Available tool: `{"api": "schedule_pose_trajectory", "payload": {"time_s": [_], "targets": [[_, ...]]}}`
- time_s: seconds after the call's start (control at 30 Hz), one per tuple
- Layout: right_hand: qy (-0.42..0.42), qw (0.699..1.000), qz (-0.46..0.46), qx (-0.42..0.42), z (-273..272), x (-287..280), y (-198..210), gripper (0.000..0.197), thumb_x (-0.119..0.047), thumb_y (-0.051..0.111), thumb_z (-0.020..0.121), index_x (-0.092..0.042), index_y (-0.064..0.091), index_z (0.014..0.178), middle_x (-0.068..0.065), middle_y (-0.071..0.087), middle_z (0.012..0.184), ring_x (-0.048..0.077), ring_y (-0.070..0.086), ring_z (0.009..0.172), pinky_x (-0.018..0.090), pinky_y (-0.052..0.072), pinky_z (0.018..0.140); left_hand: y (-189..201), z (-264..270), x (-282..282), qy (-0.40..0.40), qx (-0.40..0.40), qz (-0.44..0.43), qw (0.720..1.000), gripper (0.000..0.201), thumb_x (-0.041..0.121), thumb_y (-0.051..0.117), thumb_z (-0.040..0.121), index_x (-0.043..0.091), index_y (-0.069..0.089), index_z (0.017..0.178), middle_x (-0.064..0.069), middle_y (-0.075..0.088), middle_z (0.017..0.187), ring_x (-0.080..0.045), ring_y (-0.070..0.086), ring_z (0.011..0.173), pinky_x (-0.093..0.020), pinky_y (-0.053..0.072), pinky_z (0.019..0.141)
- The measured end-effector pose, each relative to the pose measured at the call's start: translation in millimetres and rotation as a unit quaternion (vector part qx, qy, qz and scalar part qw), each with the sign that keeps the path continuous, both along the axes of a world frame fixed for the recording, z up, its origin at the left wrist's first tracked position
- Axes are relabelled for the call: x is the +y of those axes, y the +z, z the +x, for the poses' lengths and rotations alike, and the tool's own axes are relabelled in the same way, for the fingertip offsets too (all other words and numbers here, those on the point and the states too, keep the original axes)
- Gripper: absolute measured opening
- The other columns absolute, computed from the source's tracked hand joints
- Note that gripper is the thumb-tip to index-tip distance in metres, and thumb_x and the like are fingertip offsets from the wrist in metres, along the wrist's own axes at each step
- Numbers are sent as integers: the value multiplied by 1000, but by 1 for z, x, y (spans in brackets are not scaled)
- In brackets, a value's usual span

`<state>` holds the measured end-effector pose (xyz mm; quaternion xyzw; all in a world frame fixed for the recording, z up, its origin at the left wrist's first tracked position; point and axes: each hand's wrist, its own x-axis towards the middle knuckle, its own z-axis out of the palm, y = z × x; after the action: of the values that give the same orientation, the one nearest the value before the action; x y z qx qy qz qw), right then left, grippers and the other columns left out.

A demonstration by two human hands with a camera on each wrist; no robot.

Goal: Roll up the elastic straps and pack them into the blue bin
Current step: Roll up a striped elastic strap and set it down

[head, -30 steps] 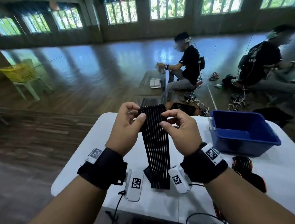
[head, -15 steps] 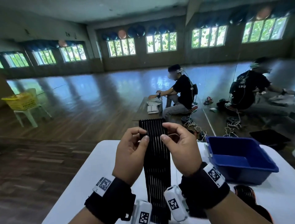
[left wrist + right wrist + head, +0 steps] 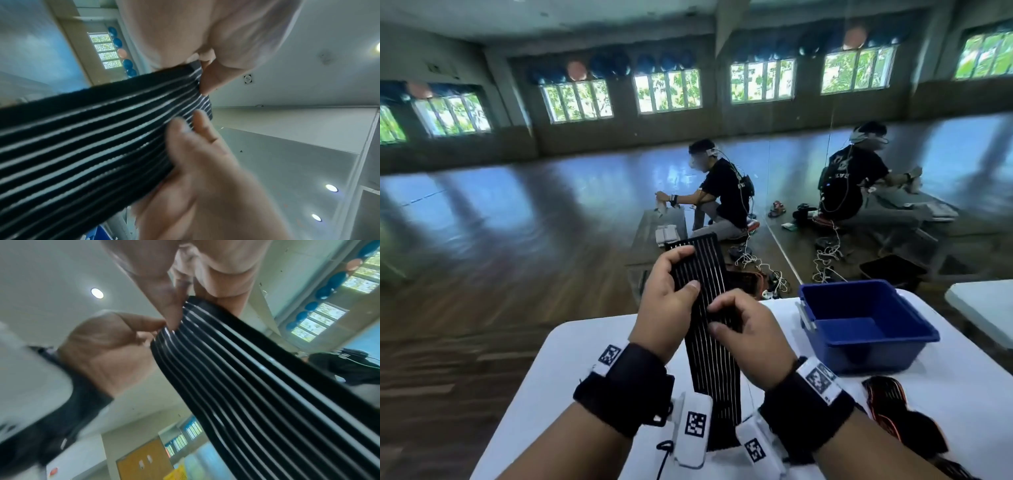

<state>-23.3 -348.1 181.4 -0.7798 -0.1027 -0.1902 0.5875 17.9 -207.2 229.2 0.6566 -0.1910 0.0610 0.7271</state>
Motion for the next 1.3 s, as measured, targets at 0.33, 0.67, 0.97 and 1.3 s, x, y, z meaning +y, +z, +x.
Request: {"api": "schedule_pose_trajectory", "payload": {"time_s": [0.33,0.67,0.97,1.3], "targets": [[110,931,-32,348,-40,17,-157,52,-1,67,69,-38,68,105,-5,73,99,10,71,86,29,58,74,-53,88,14,19,100,46,994,48,-14,49,93,28,58,114,-8,69,113,-23,70,87,-52,59,82],[10,866,-59,496,-108,25,-207,33,-22,64,74,-43,68,99,-3,70,109,8,70,89,28,58,82,-176,142,34,37,154,246,956,32,-11,67,80,15,66,98,-9,70,102,-21,70,86,-33,59,75],[-80,845,-81,523,-149,46,-220,35,-26,76,76,-39,61,105,-1,63,97,12,62,92,27,54,85,-232,162,31,-22,177,365,914,35,-3,79,74,20,66,96,-7,67,101,-26,67,90,-36,59,81],[-110,844,-57,522,-160,63,-222,64,-31,82,58,-54,51,109,-10,56,127,14,60,114,37,53,97,-246,175,46,-8,134,404,905,34,21,73,87,18,68,120,-8,62,129,-28,65,107,-38,52,96]]}}
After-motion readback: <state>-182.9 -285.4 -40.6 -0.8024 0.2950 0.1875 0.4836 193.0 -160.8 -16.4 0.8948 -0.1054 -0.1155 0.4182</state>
